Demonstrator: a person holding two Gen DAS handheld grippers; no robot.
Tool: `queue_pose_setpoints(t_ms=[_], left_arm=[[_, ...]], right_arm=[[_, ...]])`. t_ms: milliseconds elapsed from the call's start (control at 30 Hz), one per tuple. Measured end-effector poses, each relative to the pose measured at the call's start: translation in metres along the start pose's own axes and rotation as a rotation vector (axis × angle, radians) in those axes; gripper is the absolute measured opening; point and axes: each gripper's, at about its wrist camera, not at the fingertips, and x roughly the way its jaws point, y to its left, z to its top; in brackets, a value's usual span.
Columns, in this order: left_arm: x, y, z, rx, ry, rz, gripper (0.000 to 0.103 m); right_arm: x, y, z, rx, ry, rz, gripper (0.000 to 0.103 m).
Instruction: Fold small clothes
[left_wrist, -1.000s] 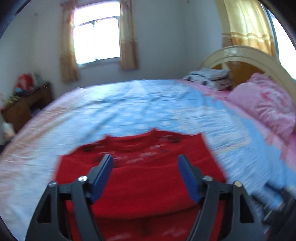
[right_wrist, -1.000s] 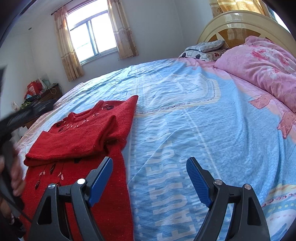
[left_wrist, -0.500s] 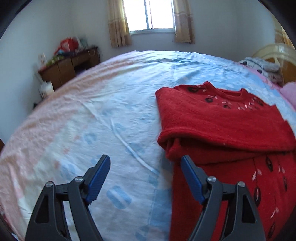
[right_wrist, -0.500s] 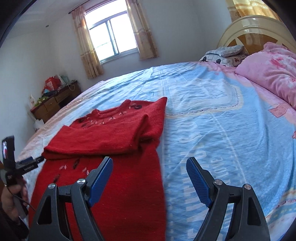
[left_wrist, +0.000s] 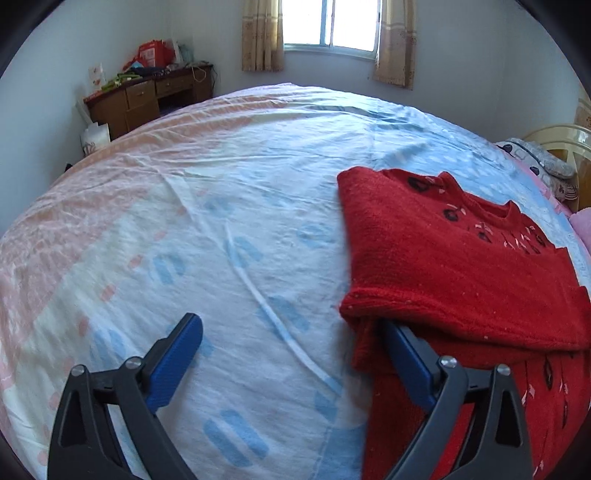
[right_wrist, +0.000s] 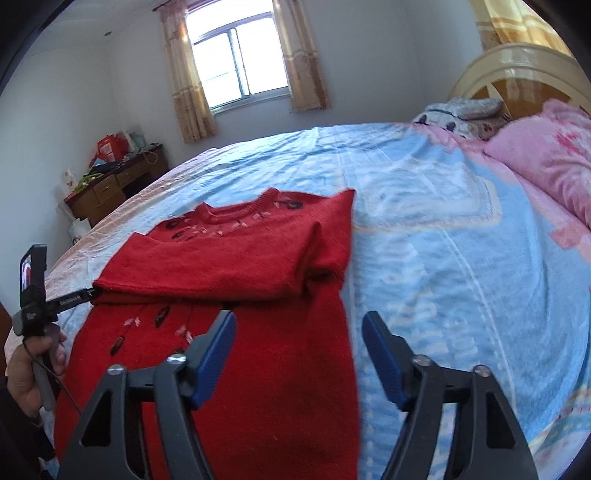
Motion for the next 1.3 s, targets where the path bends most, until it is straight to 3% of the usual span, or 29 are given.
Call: queue_pose_setpoints(t_ms=[133, 300, 367, 433, 500, 700, 800, 933, 1100, 1300], left_arm=[[-0.003, -0.004, -0.004, 0.028, -0.032, 0.028, 0.103], [0.001, 0.001, -0.002, 0.015, -0.020, 0.012, 0.103], [0.003, 0.002, -0.002, 0.007, -0.017, 0.006, 0.103], [0.002, 0.001, -0.002, 0.006, -0.018, 0.005, 0.103], [0.003, 0.002, -0.002, 0.002, -0.016, 0.000, 0.103], [0.003, 0.006, -0.002, -0.024, -0.012, -0.010, 0.103], [0.003, 0.006, -0.001, -0.030, -0.009, -0.016, 0.103], [0.003, 0.006, -0.002, -0.028, -0.011, -0.015, 0.103], [0.003, 0.006, -0.002, -0.028, -0.010, -0.016, 0.103], [-0.008, 0.009, -0.005, -0.034, -0.025, -0.042, 0.103]], right_arm=[[0.024, 0.003, 0.028, 0.015, 0.039, 0.016, 0.048], [0.065, 0.003, 0.054, 0.048, 0.121, 0.004, 0.046], [0.078, 0.006, 0.056, 0.035, 0.161, -0.002, 0.036], [0.090, 0.010, 0.055, 0.016, 0.203, -0.024, 0.008], [0.091, 0.013, 0.053, -0.009, 0.205, -0.035, 0.003], [0.057, 0.012, 0.072, -0.048, 0.069, -0.103, 0.001], [0.048, 0.001, 0.080, -0.034, 0.042, -0.144, 0.001], [0.054, -0.018, 0.077, 0.011, 0.072, -0.146, 0.001], [0.076, -0.024, 0.048, -0.019, 0.151, -0.196, 0.001], [0.072, -0.026, 0.039, -0.042, 0.169, -0.214, 0.001]])
